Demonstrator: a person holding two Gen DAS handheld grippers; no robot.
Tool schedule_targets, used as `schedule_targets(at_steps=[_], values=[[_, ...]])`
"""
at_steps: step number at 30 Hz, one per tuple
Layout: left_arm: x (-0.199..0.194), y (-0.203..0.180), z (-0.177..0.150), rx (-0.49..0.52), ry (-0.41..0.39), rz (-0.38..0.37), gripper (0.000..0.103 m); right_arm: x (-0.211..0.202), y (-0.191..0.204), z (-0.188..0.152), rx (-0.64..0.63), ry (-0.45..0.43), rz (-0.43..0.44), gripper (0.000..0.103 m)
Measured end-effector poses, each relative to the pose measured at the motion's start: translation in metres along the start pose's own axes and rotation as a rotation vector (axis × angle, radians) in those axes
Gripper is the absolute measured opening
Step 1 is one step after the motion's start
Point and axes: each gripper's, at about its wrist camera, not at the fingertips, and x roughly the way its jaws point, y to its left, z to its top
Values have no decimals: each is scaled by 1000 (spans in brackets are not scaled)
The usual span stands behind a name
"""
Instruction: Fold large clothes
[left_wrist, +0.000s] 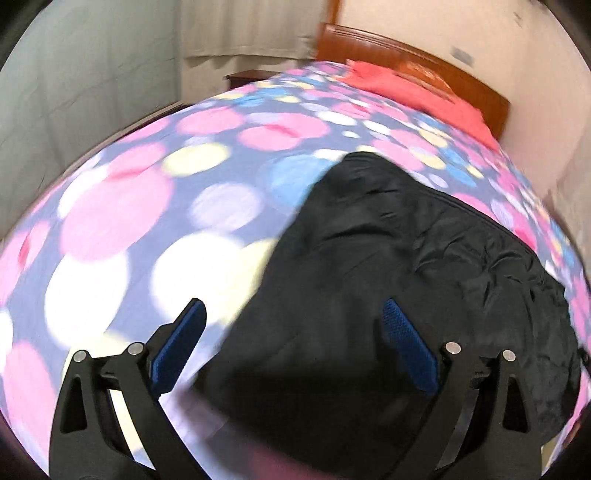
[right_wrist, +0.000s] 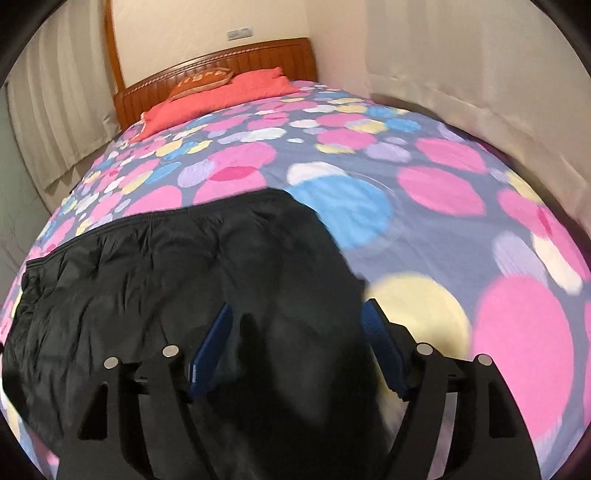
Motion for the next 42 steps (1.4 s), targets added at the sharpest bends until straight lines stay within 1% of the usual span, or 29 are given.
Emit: schedule_targets(at_steps=[2,5,7,8,9,10,12,14,16,17,18,19,20,21,23,24,26,29,35,42], values=[[-7,19,-16,-45,17,9,96,-10,-16,-16,42,14,1,72],[-11,40,-41,-115,54,-22,96,-16,-33,-39,107,52,14,72],[-5,46,-54,-160,94,-88,96,-13,-37,-49,127,71,21,72],[1,47,-60,-177,133,-126,96,-11,-40,-54,153,81,35,75],[7,43,-61,-182,153,-145,98,-9,-42,-56,177,85,44,76],[8,39,-61,-166,129,-141,99,-7,-43,-58,206,89,55,76],[12,36,-57,-146,119,-145,100,-3,-43,-60,248,105,76,77],[17,33,-54,-167,107,-140,100,2,-41,-64,298,122,108,78],[20,31,-51,-185,89,-138,100,4,-29,-65,281,116,106,77],[20,32,-50,-184,87,-130,92,5,-23,-64,262,109,95,72],[20,29,-49,-175,82,-139,73,5,-20,-65,254,104,87,68],[22,26,-48,-169,92,-192,61,5,-16,-66,254,97,90,59],[22,24,-48,-172,96,-204,50,4,-16,-67,260,96,94,54],[21,22,-48,-172,91,-198,43,4,-16,-67,267,92,98,51],[19,17,-48,-149,77,-193,36,1,-18,-68,269,78,108,41],[17,15,-49,-136,68,-187,33,-1,-18,-68,268,72,115,39],[13,13,-51,-124,55,-186,29,-4,-19,-69,265,62,126,32],[8,14,-54,-116,44,-188,26,-9,-18,-70,262,51,130,29],[-7,21,-59,-98,35,-181,23,-20,-19,-78,256,49,140,28],[-30,35,-78,-102,42,-179,23,-38,-28,-94,249,58,159,28]])
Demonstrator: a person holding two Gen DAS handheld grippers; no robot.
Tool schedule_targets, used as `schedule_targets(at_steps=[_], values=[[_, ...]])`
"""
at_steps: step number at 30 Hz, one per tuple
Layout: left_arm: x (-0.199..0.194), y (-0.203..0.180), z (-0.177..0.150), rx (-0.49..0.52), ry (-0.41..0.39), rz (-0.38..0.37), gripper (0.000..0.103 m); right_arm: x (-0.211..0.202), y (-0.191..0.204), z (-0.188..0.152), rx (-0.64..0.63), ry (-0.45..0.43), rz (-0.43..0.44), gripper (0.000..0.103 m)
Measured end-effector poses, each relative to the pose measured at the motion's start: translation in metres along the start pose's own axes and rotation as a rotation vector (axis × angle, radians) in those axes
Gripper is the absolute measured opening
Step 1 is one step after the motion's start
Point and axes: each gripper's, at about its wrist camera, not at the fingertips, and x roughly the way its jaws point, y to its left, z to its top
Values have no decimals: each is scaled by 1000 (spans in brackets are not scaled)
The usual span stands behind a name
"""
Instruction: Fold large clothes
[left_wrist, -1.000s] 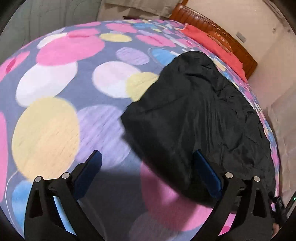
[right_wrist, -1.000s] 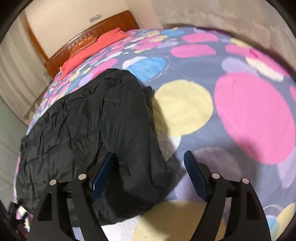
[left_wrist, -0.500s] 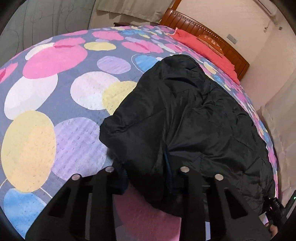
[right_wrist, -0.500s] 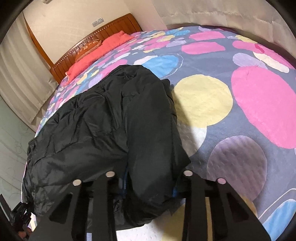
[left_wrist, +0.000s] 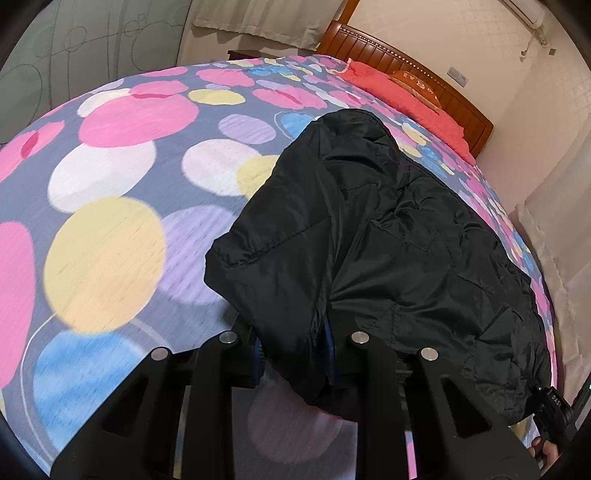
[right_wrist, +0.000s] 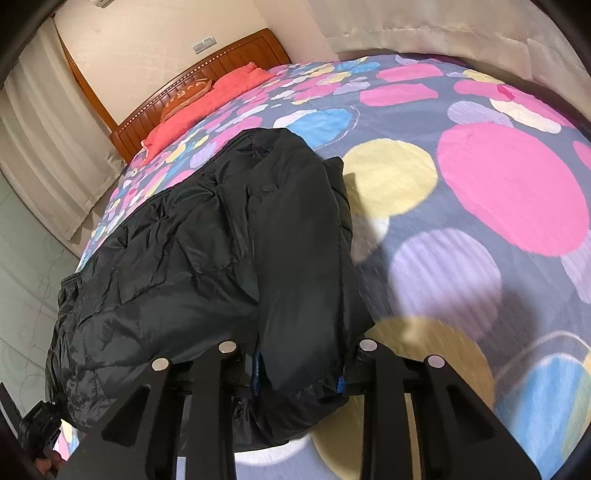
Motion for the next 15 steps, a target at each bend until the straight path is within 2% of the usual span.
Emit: schedule_targets(at_steps=[15], values=[[-45,23,-40,-2,10,6,23,-37,-17,-36,-15,9,14,28]])
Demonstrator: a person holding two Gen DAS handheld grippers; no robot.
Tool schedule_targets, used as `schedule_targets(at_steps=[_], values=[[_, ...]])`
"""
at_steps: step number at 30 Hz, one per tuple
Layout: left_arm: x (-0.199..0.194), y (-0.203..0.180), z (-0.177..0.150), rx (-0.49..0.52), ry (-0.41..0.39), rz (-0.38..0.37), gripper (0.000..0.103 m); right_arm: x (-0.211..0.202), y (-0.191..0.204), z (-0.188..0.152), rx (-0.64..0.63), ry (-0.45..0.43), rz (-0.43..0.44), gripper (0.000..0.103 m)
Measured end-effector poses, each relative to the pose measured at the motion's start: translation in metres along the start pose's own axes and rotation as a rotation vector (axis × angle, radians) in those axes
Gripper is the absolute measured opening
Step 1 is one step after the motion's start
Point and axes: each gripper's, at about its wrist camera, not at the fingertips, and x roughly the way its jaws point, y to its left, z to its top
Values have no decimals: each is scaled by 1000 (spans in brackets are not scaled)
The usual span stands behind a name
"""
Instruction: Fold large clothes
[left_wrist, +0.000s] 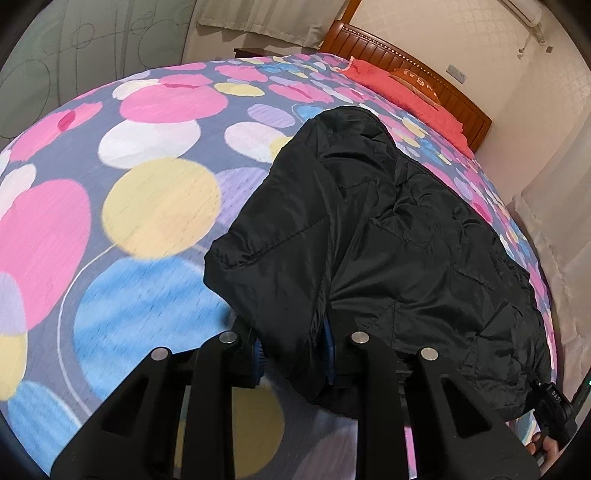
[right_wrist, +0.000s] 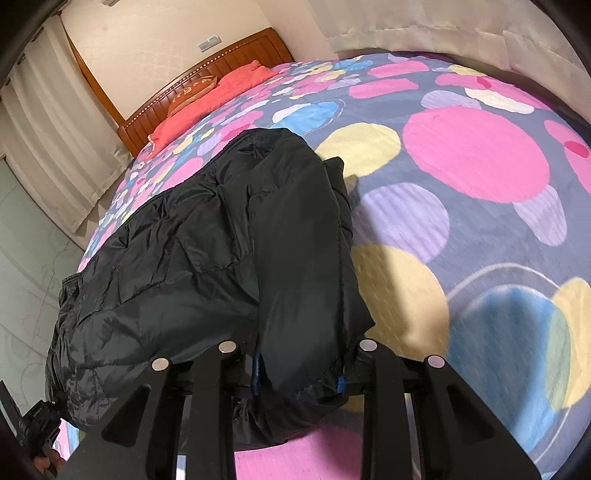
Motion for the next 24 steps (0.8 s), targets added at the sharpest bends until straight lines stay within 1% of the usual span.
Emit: schedule_targets(at_steps=[6,15,24], values=[[-15,8,-14,7,4,3,23,-13,-7,-13,-1,8,9,28],[-39,19,-32,-2,20,-13,23,-32,-18,-29,3,29,24,28],[-62,26,-52,9,27,-14,23,-51,-28,-47,-6,49,24,28]])
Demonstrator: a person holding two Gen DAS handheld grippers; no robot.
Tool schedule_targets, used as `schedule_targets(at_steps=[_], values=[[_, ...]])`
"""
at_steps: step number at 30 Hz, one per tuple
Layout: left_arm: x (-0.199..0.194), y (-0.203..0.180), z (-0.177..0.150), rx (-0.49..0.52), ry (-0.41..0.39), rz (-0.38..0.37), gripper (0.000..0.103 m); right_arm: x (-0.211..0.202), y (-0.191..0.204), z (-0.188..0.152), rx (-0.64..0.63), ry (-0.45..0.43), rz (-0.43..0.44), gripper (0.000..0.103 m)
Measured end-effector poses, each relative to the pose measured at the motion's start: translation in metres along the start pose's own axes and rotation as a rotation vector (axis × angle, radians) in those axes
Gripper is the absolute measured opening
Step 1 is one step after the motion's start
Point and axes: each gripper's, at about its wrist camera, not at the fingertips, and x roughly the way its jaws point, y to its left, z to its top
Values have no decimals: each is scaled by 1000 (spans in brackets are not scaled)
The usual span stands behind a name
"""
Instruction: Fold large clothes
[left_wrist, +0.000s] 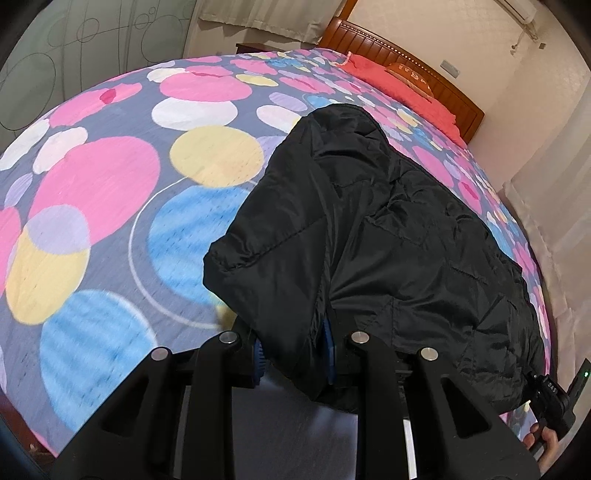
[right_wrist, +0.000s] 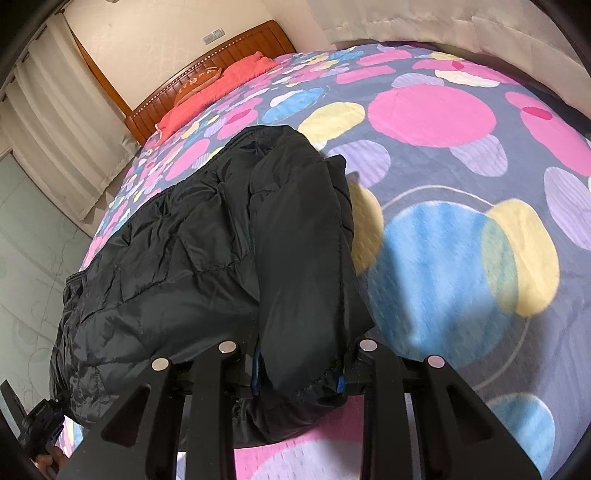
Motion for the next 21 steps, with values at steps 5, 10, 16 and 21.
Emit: schedule_targets(at_steps=[5,10,16,21], values=[[-3,4,-5,4,6,-3,23,-3,-2,-7,-9,6,-7,28],[2,8,-6,4,13,-5,26,-2,-1,-7,-19,1,-21,30],[0,6,-2,24,16,20,41,-5,-3,-8,-2,12,-41,41],[-15,10,-5,48,-3,42,60,-20,-3,-10,-23,18,-61,46]])
